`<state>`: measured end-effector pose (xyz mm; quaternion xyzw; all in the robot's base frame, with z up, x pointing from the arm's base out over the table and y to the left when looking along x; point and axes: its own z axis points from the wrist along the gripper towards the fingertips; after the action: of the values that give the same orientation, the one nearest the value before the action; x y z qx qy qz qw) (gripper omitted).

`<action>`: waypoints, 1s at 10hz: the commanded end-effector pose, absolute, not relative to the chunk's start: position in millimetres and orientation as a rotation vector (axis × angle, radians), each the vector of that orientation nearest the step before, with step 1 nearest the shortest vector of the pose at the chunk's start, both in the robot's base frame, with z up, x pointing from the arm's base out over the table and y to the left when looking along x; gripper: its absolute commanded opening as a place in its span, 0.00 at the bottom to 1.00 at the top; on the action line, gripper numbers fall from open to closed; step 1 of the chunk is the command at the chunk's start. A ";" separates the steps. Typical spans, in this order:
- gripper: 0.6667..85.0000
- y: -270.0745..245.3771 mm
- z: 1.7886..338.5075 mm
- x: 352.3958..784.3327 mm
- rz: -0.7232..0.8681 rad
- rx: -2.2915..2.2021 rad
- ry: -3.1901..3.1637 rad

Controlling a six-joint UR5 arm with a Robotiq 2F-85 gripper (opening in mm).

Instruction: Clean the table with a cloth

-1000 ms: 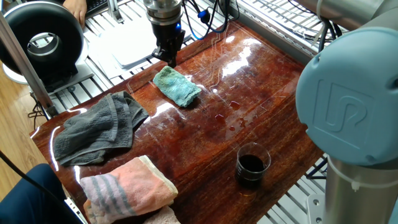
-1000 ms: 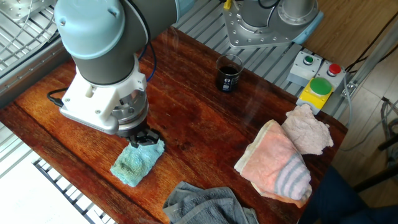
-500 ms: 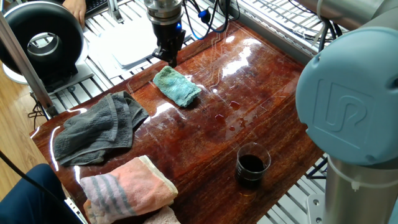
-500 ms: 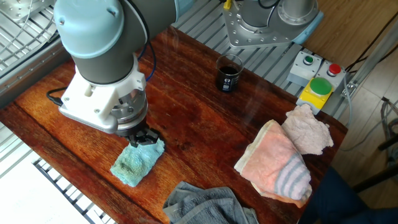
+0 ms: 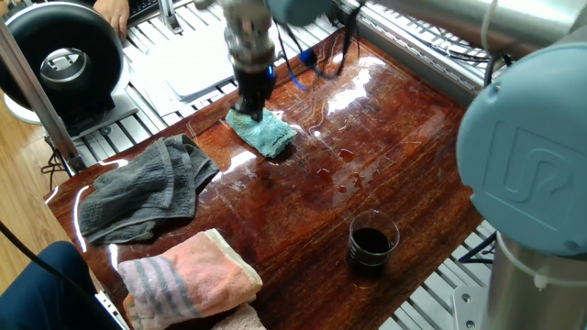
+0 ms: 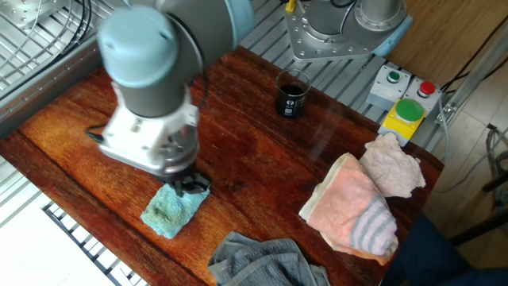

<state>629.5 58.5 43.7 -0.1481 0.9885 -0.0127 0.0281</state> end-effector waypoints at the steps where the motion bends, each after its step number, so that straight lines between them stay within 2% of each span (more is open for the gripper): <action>1: 0.01 52.6 12.8 608.2 -0.080 -0.459 3.071; 4: 0.01 43.9 66.6 589.7 -0.096 -0.502 3.169; 10: 0.01 42.8 57.3 587.1 -0.114 -0.477 3.163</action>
<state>589.5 42.4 56.0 -0.1527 0.9871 -0.0390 -0.0281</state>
